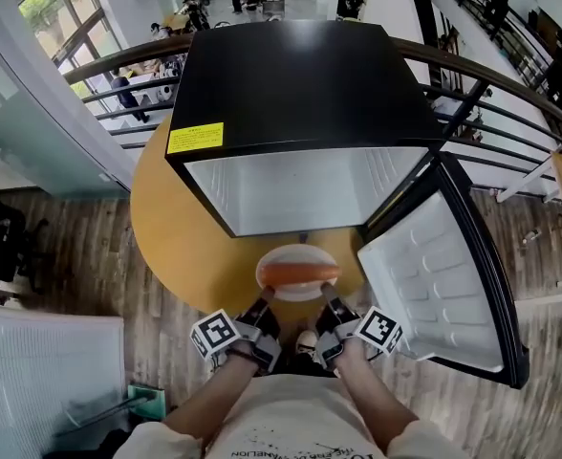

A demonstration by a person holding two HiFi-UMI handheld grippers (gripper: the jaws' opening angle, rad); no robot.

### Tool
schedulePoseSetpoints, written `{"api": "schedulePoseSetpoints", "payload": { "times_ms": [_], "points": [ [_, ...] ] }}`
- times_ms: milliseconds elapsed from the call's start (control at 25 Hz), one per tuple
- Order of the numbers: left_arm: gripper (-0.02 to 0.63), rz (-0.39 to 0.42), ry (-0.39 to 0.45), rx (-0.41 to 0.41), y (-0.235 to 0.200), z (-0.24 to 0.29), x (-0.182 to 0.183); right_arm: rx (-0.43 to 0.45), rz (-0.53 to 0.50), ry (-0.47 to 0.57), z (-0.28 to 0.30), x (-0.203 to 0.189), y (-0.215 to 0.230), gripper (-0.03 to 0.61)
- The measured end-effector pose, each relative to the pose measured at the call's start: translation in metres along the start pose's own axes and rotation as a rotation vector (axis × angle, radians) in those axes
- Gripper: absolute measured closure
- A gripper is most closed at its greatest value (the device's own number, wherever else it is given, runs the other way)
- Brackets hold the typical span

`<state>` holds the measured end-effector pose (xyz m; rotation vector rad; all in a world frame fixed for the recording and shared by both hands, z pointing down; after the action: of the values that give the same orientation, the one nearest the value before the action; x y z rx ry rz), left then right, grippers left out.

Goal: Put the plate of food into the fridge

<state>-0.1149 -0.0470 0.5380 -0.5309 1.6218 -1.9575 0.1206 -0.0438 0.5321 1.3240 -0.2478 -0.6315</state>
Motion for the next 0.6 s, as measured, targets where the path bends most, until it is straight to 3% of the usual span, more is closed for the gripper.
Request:
{"api": "schedulePoseSetpoints", "payload": {
  "times_ms": [600],
  "points": [
    [0.583,-0.026,0.047,0.036,-0.006,0.065,0.042,-0.027,-0.021,0.048,0.066,0.041,0.003,0.545]
  ]
}}
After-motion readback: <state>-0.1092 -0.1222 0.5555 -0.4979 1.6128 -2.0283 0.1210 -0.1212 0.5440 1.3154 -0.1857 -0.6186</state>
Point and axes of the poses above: the fingertips, and each gripper's own axes: z forward along the fingers, y to its right, x out of its top, the point moved 9 cm from there along -z, backward along the fingers, and after that the axes turned 1 degree about x, right-handed, at the moved point
